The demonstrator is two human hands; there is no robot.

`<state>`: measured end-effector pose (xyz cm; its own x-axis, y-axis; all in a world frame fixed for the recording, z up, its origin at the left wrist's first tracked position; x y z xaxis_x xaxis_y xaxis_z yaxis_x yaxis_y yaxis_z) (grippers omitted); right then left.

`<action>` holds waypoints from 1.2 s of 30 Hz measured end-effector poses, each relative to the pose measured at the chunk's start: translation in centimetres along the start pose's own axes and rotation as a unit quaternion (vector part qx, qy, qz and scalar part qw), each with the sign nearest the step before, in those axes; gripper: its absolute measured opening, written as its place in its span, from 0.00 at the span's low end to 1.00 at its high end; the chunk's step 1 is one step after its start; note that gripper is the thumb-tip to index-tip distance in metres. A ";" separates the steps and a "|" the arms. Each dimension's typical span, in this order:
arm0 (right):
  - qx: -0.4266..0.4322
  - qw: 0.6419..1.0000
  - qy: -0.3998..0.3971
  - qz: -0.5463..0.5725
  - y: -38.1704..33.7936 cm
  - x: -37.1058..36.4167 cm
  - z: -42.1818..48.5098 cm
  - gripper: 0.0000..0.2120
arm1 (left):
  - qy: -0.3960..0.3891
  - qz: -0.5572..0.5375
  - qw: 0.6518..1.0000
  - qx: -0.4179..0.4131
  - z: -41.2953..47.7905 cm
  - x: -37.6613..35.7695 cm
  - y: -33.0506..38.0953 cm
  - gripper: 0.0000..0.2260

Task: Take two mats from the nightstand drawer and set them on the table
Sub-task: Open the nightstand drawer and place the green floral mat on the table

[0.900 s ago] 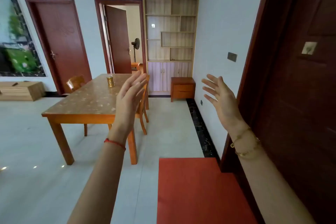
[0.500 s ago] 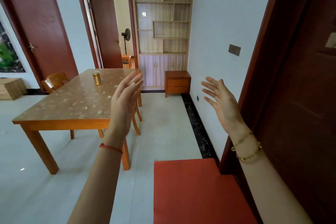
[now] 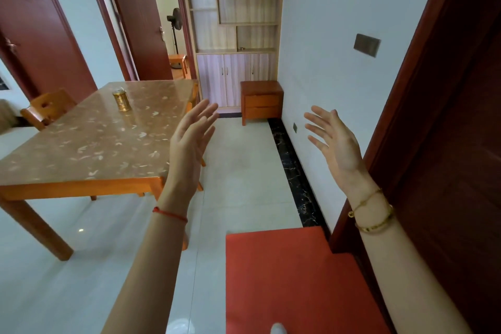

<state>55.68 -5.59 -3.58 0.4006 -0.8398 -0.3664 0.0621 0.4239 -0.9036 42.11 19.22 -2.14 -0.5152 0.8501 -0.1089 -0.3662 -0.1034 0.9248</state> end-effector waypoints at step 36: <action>-0.074 0.997 -0.025 -0.014 18.0 6.0 52.5 0.23 | 0.051 0.017 0.998 0.039 47.0 -9.5 -25.7 0.23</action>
<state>107.22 14.85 -10.42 0.4465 -0.8305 -0.3330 -0.0613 0.3429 -0.9374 92.82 38.11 -7.77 -0.6042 0.7891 -0.1105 -0.2887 -0.0875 0.9534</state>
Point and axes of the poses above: each hand's wrist, its own z-axis towards the middle knuckle, its own x-axis out of the back of the hand, y = z × x, the point moved 10 cm from there along z, towards the middle knuckle, and after that the axes turned 11 degrees about z, right-handed, at the moved point
